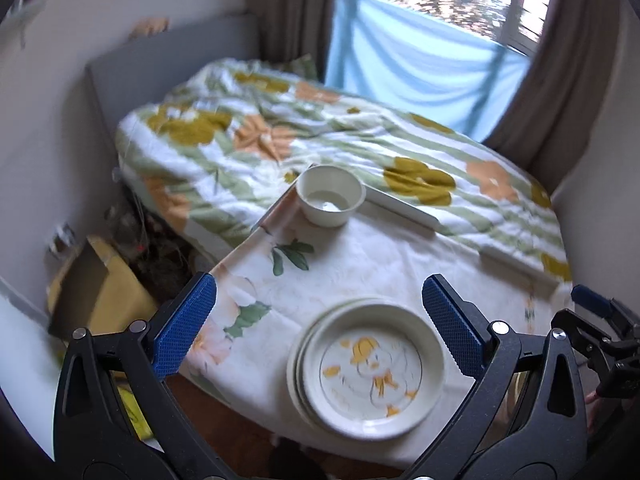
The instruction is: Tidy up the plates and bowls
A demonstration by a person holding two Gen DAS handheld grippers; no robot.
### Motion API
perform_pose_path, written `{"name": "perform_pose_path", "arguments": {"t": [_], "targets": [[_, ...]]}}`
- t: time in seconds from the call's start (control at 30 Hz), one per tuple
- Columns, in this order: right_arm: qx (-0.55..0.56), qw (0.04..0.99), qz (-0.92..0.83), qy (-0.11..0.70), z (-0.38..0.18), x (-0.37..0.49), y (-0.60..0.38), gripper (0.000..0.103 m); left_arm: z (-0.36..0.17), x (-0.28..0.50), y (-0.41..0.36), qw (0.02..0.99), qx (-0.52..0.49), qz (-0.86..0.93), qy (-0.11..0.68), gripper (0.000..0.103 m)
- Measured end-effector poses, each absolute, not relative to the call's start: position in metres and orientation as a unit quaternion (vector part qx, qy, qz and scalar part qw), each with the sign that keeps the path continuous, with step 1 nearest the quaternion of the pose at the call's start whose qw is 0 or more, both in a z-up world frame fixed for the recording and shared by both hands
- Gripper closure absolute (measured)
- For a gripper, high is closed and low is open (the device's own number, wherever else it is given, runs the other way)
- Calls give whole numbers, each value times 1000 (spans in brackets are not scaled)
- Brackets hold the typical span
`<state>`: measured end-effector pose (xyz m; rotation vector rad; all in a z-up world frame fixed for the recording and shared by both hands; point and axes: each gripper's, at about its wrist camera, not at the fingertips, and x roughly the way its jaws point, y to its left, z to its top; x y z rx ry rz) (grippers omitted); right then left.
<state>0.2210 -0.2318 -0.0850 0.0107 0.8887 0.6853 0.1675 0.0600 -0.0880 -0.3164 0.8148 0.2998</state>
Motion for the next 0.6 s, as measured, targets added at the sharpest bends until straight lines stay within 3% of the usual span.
{"name": "perform_pose_path", "arguments": {"t": [0.37, 0.53, 0.6], "targets": [[32, 795, 323, 512, -128, 369, -115, 1, -174, 296, 152, 826, -308, 101, 462, 2], [53, 758, 319, 566, -180, 424, -73, 2, -224, 352, 171, 801, -322, 83, 498, 20], [56, 743, 322, 584, -203, 440, -56, 13, -239, 370, 173, 794, -321, 75, 511, 25]]}}
